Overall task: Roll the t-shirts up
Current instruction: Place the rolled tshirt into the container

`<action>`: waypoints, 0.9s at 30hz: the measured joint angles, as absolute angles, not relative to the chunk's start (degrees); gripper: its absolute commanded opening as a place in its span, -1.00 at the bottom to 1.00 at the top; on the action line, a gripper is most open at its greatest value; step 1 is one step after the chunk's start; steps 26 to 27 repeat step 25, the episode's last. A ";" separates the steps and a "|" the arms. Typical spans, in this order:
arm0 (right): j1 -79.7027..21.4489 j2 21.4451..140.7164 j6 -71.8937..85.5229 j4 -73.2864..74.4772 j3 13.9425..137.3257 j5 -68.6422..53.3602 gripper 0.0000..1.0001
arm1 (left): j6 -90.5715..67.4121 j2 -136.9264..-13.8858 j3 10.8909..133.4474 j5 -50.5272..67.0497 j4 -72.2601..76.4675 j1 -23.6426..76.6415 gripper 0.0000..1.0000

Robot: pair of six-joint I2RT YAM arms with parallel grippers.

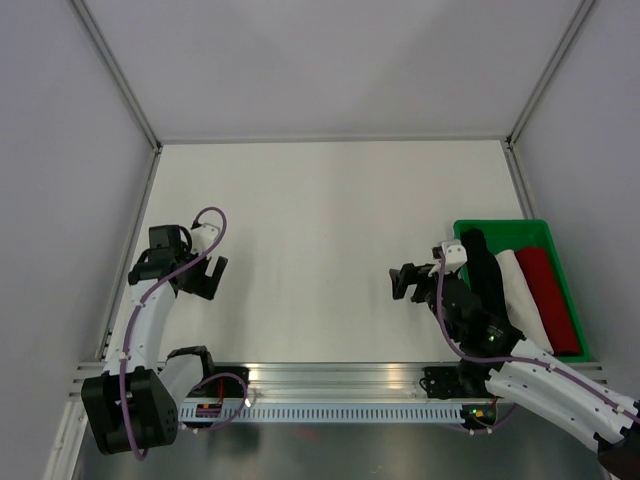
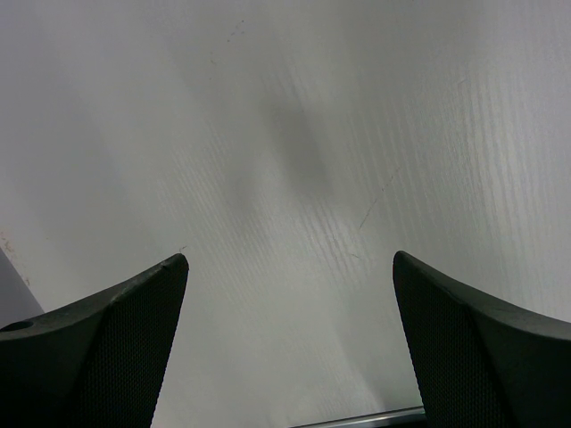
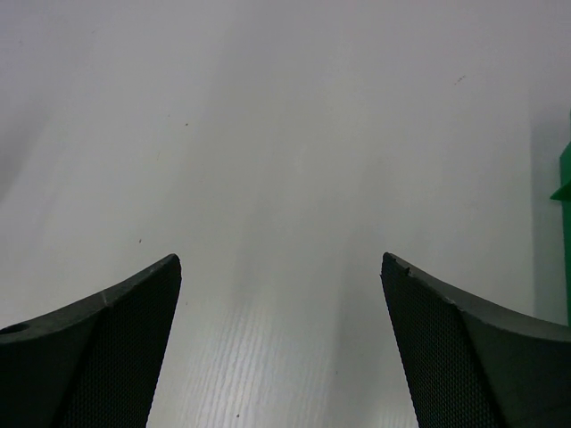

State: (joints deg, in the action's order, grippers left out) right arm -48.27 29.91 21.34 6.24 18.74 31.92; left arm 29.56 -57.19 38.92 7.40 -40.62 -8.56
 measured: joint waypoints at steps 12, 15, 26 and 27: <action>-48.27 22.65 21.82 4.60 12.12 23.38 0.96 | 29.56 -57.19 38.41 7.42 -40.62 -8.56 1.00; -48.27 22.85 21.82 4.54 12.12 23.35 0.96 | 29.56 -57.19 38.26 7.42 -40.64 -8.56 1.00; -48.27 22.52 21.80 3.77 11.27 23.35 0.96 | 29.56 -57.19 38.13 7.40 -40.64 -8.56 0.99; -48.27 22.52 21.80 3.77 11.27 23.35 0.96 | 29.56 -57.19 38.13 7.40 -40.64 -8.56 0.99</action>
